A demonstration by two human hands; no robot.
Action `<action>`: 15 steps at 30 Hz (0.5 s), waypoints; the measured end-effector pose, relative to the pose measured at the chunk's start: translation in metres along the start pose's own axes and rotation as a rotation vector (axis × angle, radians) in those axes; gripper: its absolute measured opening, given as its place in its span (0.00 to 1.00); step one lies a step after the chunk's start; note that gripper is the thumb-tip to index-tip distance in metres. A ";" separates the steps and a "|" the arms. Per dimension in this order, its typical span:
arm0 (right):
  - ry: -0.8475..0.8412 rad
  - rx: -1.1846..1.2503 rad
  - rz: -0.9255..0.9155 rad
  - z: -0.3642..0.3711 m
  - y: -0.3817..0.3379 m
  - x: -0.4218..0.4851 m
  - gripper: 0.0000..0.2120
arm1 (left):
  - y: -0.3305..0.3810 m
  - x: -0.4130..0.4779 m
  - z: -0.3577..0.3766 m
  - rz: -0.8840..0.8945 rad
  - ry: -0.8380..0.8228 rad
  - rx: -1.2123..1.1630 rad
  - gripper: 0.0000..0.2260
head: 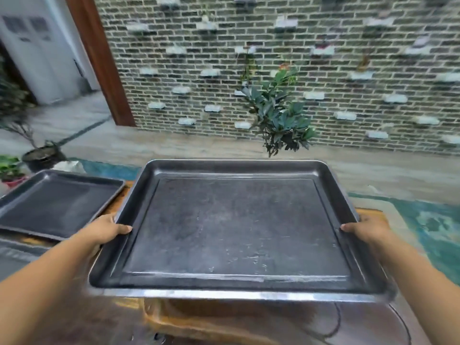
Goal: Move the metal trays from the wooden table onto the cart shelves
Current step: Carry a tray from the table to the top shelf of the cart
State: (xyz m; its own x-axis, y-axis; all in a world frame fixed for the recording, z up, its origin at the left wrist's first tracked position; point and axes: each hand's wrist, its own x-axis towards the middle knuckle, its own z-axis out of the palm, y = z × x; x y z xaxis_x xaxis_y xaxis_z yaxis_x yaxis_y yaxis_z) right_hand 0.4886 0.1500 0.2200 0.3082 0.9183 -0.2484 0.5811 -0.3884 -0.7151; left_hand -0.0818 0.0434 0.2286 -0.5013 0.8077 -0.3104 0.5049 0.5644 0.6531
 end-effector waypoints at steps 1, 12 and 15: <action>-0.007 -0.008 -0.030 0.001 -0.012 -0.001 0.06 | -0.005 -0.009 -0.011 -0.020 0.019 -0.038 0.10; -0.354 0.043 -0.327 0.115 -0.127 -0.059 0.09 | -0.150 -0.141 -0.118 -0.316 0.254 -0.325 0.13; -0.430 0.036 -0.390 0.157 -0.162 -0.092 0.09 | -0.194 -0.180 -0.151 -0.390 0.321 -0.338 0.15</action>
State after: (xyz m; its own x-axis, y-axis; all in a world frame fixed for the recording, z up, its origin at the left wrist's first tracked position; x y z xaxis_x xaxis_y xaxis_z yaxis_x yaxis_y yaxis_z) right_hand 0.2474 0.1403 0.2563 -0.2614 0.9443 -0.1999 0.5622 -0.0194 -0.8268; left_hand -0.1958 -0.2369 0.2618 -0.8179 0.4306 -0.3816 0.0167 0.6808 0.7323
